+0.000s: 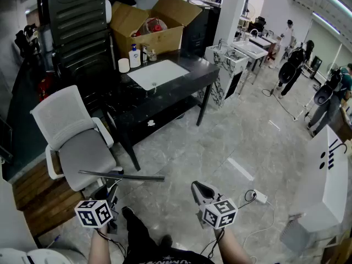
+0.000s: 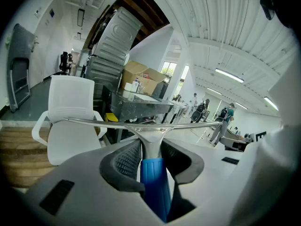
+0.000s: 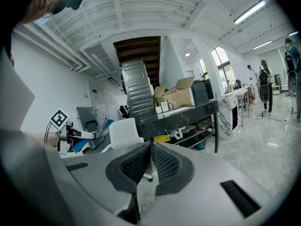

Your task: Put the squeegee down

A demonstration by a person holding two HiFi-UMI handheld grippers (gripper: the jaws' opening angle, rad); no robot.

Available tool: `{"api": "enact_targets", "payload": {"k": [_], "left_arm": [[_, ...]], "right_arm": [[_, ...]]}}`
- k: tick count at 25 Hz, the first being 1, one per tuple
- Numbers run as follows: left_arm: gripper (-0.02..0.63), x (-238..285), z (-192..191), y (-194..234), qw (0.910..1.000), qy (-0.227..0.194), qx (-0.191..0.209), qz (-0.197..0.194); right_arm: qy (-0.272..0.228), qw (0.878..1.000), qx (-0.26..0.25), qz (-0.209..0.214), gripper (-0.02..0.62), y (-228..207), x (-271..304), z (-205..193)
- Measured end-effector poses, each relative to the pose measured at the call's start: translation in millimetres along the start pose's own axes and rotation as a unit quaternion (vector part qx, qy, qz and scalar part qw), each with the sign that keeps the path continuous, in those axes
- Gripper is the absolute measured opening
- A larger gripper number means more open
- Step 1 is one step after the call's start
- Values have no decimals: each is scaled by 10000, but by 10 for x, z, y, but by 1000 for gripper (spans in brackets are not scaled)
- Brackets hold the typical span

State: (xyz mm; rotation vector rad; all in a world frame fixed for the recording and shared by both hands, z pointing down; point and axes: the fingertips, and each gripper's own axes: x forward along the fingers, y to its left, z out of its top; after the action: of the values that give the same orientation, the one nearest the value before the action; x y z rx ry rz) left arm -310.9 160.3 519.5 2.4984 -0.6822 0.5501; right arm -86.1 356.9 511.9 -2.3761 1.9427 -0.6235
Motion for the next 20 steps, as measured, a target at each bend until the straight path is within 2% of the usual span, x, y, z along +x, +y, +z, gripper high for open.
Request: {"api": "enact_targets", "payload": {"k": [14,20], "left_arm": [[152,-110,-27,68,10000,-25,11,68],[152,57,185,190,10000,-18,34,14]], "right_arm": [[-32,10000,-46,22,52,132,25,5],[-103,9998,-168,54,52,198,263,138]]}}
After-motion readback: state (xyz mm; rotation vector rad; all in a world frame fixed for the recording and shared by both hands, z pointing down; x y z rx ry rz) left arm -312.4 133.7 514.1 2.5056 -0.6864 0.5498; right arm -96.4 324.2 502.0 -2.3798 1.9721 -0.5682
